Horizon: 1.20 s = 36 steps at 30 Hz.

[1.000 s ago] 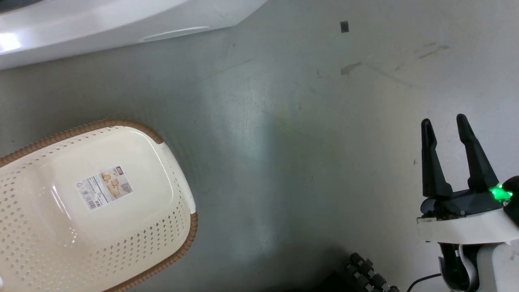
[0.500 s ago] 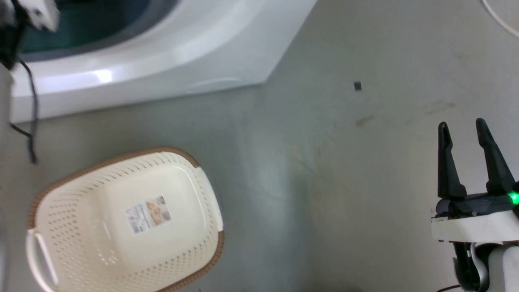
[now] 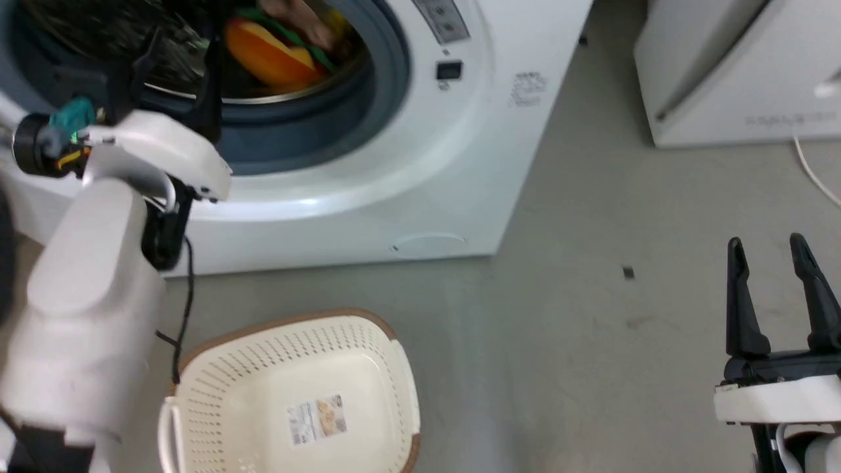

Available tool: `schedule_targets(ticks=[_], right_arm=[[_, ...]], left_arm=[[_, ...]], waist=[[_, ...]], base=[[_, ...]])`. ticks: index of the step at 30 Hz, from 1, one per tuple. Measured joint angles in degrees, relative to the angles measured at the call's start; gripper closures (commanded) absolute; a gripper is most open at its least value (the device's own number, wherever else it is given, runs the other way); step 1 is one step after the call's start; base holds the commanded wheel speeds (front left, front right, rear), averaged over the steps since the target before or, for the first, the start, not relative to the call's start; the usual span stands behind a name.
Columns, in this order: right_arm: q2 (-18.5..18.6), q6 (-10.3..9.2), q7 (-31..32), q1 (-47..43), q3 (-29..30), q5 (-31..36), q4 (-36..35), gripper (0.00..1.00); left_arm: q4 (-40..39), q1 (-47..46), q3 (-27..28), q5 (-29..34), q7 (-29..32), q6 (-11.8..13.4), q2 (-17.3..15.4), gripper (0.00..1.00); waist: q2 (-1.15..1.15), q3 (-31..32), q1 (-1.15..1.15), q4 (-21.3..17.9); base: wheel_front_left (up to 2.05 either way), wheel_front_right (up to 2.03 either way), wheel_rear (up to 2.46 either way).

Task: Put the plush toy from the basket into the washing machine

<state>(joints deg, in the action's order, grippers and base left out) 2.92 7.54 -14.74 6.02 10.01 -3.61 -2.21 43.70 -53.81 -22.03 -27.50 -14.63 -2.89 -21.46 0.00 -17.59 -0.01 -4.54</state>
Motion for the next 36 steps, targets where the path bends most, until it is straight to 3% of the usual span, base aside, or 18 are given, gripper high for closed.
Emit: schedule_targets(ticks=[5,12,25,36], right_arm=[[0.0,0.00,0.0,-1.5,0.1,0.1,-0.8,0.00],[0.0,0.00,0.0,-3.5,-1.5,0.2,-1.6,0.00],[0.0,0.00,0.0,-8.3,-5.0,0.0,-1.4,0.00],[0.0,0.00,0.0,-9.5,-5.8,-0.5,-0.7,0.00]], left_arm=[[-19.2,14.4,5.4,2.7,-0.1,4.8,1.3,0.00],[-33.2,33.6,9.0,7.1,-0.1,7.6,4.7,0.00],[-39.0,51.4,11.6,14.5,-0.1,8.3,10.1,0.00],[-39.2,55.4,12.0,20.1,-0.1,7.9,12.7,0.00]], waist=[[0.00,4.5,0.00,2.8],[0.00,9.3,0.00,5.3],[0.00,14.8,0.00,6.5],[0.00,15.8,0.00,6.8]], base=[[0.00,0.00,0.00],[0.00,0.00,0.00],[0.00,0.00,0.00],[0.00,0.00,0.00]])
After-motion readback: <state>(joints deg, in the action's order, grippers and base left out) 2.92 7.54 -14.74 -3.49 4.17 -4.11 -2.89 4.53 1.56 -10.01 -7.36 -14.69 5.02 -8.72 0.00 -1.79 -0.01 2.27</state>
